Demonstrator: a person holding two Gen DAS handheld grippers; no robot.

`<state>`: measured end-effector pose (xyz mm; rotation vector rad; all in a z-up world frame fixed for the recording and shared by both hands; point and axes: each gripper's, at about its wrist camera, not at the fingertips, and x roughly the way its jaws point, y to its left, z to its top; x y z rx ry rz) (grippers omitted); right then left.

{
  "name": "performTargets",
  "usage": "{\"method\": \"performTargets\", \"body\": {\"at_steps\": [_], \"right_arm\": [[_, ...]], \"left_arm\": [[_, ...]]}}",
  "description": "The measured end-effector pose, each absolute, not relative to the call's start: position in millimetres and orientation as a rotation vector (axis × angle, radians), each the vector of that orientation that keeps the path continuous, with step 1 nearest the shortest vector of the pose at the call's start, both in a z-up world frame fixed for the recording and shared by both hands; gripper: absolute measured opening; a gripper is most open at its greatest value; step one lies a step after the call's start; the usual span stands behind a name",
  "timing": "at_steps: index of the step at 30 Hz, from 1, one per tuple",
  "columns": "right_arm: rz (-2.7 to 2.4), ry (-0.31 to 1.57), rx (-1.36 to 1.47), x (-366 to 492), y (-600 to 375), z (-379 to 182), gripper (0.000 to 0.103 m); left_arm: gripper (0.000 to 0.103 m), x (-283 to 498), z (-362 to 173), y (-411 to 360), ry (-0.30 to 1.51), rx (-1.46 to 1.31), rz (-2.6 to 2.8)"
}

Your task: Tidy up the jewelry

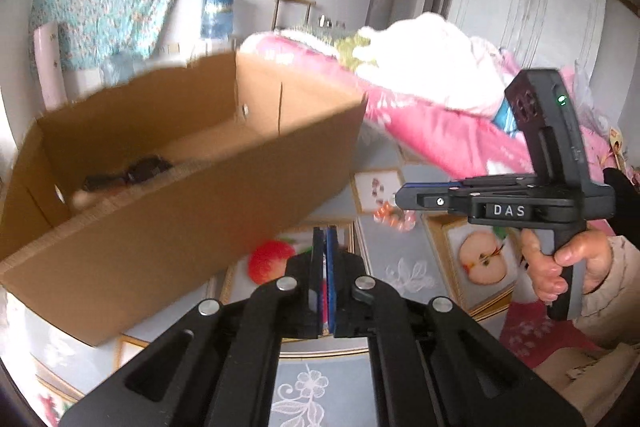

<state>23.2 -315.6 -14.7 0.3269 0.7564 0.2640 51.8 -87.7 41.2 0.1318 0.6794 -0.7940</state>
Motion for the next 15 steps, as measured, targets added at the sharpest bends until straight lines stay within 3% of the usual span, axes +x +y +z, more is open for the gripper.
{"method": "performTargets", "body": {"at_steps": [15], "right_arm": [[0.393,0.539,0.46,7.6,-326.4,63.5,0.007]], "left_arm": [[0.001,39.6,132.2,-57.7,0.47,0.077,-0.802]]}}
